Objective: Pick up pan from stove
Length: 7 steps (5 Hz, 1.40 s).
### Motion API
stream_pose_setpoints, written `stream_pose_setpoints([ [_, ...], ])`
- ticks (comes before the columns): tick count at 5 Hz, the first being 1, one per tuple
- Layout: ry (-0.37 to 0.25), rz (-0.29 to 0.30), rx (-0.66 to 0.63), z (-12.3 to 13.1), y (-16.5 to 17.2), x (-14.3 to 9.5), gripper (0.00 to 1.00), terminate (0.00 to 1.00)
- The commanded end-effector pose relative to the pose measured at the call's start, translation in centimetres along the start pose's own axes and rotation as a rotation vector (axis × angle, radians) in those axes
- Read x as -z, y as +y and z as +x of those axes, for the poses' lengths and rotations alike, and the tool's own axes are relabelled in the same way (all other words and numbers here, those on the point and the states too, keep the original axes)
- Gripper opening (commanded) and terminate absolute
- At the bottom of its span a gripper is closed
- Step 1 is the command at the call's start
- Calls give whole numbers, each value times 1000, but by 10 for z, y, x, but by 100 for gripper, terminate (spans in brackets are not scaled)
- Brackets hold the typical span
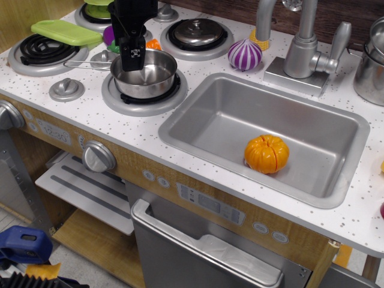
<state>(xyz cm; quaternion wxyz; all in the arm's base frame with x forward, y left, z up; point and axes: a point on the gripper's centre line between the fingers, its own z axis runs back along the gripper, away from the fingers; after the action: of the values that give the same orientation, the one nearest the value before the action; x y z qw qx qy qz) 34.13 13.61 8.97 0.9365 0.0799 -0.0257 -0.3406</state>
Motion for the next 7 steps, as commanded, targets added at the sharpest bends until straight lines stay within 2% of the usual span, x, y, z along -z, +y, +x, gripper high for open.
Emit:
stream_pose_setpoints([
  [1,0,0,0,0,0,0,100,0],
  [2,10,-1,27,1,0,2,100,0],
  [3,-17,-28,41,0,3,9,100,0],
  [5,-40,-32,66,-3,2,24,100,0],
  [7,-49,-7,64,-4,-2,37,100,0],
])
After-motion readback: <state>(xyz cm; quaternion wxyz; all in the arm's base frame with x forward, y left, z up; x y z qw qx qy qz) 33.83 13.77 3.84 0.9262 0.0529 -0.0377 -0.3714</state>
